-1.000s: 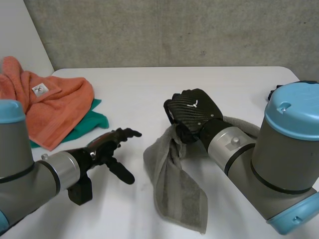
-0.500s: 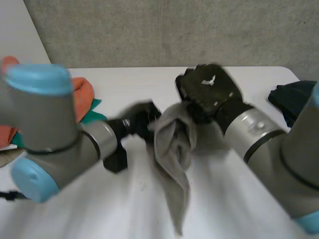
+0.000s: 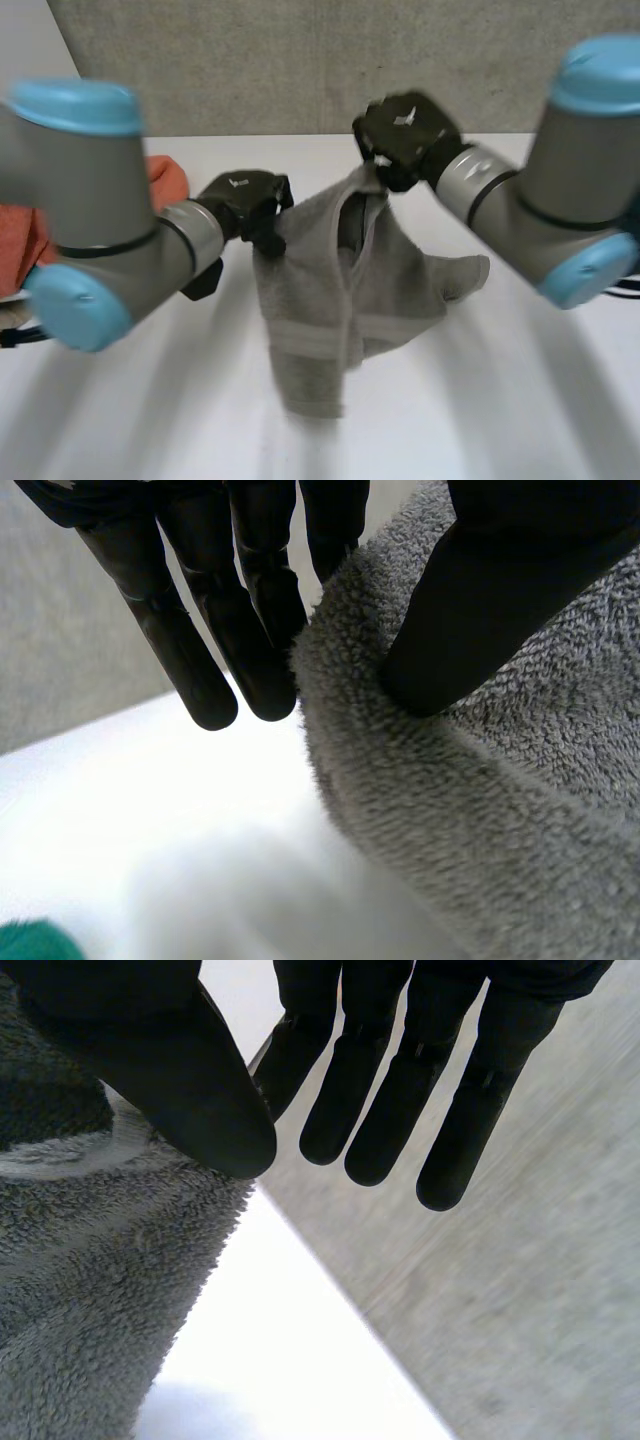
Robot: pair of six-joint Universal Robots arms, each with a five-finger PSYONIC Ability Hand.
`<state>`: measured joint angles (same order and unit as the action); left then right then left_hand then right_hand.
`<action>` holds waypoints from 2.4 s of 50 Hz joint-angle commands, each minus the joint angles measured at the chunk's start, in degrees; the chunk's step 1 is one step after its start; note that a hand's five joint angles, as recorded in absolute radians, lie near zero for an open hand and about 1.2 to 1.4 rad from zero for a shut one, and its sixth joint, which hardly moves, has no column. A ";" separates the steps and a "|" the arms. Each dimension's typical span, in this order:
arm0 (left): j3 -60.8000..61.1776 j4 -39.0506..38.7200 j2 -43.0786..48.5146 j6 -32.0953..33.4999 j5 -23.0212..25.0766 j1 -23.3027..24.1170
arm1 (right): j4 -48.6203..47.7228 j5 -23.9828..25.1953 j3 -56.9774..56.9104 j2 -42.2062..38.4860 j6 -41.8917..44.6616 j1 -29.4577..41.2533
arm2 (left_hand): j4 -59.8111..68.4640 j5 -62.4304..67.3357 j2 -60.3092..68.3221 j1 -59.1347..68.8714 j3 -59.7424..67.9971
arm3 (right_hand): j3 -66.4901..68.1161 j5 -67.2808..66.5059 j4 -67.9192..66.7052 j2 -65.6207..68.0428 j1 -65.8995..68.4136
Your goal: Fold the laundry.
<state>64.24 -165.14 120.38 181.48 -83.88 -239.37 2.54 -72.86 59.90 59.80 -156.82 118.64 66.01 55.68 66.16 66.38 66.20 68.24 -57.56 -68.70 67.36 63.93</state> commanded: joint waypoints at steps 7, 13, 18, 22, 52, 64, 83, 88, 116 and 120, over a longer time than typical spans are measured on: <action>-11.60 -2.39 13.31 4.33 -3.39 -1.36 | -12.55 -6.76 -7.60 -18.76 -8.32 4.32 | -43.63 -43.30 -43.78 -44.00 -43.82 | -58.24 57.56 58.70 -57.36 -53.93; -2.66 1.48 2.18 2.40 -6.20 -1.98 | -5.73 -18.43 -4.45 -10.70 -8.15 3.45 | -56.01 -55.68 -56.16 -56.38 -56.20 | -58.24 57.56 58.70 -57.36 -53.93; 8.43 1.75 -7.42 -1.55 -6.56 -2.15 | 3.78 -24.09 1.26 -3.56 -10.25 2.74 | -56.01 -55.68 -56.16 -56.38 -56.20 | -58.24 57.56 58.70 -57.36 -53.93; 17.48 0.52 -11.91 -5.25 -6.20 -1.72 | 8.09 -22.25 8.38 0.83 -15.70 2.65 | -56.01 -55.68 -56.16 -56.38 -56.20 | -58.24 57.56 58.70 -57.36 -53.93; 27.61 -10.47 -1.37 -7.54 -9.37 -3.65 | 0.53 -18.29 1.90 -12.25 -30.65 5.20 | -56.01 -55.68 -56.16 -56.38 -56.20 | -53.87 53.18 54.33 -52.99 -49.56; 26.91 -14.16 -0.32 -6.75 -12.88 -2.94 | 1.60 -18.90 -8.91 -21.57 -33.02 5.02 | -38.66 -38.32 -38.81 -39.03 -38.85 | -26.49 25.81 26.95 -25.61 -22.18; 24.62 -14.25 1.35 -6.40 -13.59 -0.66 | 0.63 -12.40 1.44 -1.28 -27.23 2.39 | -23.41 -23.08 -23.56 -23.78 -23.61 | 11.76 -12.44 -11.30 12.64 16.07; 22.26 -14.25 1.00 -6.05 -13.85 -0.57 | -0.17 -10.73 7.16 4.79 -22.41 1.16 | 13.99 14.32 13.84 13.62 13.80 | 11.76 -12.44 -11.30 12.64 16.07; -5.90 -36.57 -10.15 4.32 -9.46 -5.93 | -29.45 2.09 -15.34 -1.53 -10.70 -8.07 | 13.99 14.32 13.84 13.62 13.80 | 11.76 -12.44 -11.30 12.64 16.07; 4.99 -35.25 -13.50 4.68 -7.53 -6.11 | -20.05 7.28 -12.44 -0.57 -10.52 -10.53 | 13.99 14.32 13.84 13.62 13.80 | 11.76 -12.44 -11.30 12.64 16.07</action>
<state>56.68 -202.68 110.97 185.42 -94.06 -245.47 -29.35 -72.89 43.61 57.58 -167.26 110.96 68.70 56.55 68.50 67.19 68.04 68.24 -56.18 -68.72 66.81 61.36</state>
